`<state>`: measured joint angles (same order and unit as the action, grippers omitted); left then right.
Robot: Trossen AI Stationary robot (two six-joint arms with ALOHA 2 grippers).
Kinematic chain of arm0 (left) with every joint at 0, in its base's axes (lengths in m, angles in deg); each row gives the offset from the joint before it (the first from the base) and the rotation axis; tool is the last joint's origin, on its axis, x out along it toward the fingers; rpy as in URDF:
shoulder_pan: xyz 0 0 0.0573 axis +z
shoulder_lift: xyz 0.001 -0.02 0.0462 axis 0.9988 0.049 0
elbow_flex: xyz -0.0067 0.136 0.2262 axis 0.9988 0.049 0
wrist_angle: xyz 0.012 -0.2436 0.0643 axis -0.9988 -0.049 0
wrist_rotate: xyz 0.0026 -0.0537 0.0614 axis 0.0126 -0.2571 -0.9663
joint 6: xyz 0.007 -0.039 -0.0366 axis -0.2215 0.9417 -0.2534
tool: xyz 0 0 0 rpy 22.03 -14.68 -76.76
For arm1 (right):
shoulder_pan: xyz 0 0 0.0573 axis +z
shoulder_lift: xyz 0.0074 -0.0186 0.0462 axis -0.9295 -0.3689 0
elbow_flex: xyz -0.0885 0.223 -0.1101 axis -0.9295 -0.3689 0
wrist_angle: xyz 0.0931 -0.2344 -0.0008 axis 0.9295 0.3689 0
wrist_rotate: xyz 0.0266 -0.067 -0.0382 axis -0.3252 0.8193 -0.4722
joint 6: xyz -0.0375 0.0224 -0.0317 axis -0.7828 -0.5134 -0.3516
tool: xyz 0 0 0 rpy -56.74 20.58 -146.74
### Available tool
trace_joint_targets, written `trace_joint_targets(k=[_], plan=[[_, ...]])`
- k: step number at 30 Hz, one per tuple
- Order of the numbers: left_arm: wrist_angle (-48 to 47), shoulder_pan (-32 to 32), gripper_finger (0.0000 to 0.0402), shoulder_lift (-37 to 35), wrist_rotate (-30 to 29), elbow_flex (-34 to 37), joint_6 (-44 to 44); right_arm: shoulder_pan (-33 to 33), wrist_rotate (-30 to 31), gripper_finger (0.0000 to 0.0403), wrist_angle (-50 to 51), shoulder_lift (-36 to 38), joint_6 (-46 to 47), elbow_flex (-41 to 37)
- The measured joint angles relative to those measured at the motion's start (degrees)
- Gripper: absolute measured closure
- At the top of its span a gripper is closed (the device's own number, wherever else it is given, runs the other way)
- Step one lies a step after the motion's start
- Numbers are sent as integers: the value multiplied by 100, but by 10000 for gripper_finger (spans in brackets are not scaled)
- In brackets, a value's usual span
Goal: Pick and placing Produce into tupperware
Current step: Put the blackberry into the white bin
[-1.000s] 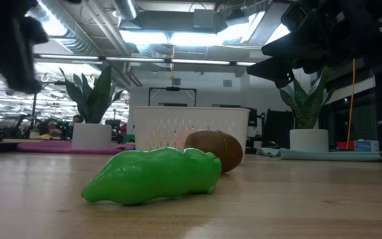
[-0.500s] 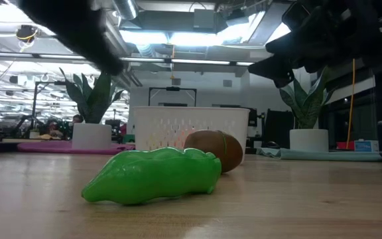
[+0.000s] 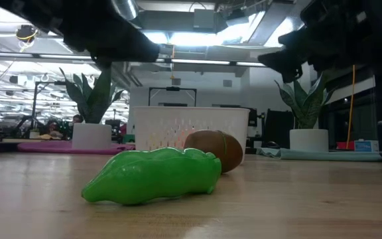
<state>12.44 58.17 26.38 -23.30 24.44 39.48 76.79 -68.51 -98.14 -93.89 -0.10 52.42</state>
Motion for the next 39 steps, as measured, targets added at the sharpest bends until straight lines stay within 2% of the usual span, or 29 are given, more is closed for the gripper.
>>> trace_joint_targets(k=[4, 6, 9, 11, 19, 27, 33, 39], plan=[[1173, 99, 320, -235, 185, 586, -501, -1, 2, 108, -56, -4, -192, -151], [1846, 221, 320, -229, 460, 891, -685, -1, 4, 108, -58, -7, -182, -166], [2689, 462, 320, -173, 888, 1268, -743, -1, 4, 108, -141, -7, -161, -166], [2958, 592, 320, -169, 945, 1426, -747, -1, 2, 108, -171, -7, -41, -166], [2972, 1031, 320, -169, 1025, 1477, -749, 1, 90, 108, -182, -7, 160, -166], [3033, 1444, 311, -167, 536, 1477, -611, 0, 1283, 108, -96, -9, 447, -166], [3030, 1743, 321, -168, 518, 1477, -601, -1, 1295, 108, -86, -9, 451, -164], [3028, 1887, 312, -167, 533, 1477, -594, -1, 1298, 108, -86, -9, 451, -164]])
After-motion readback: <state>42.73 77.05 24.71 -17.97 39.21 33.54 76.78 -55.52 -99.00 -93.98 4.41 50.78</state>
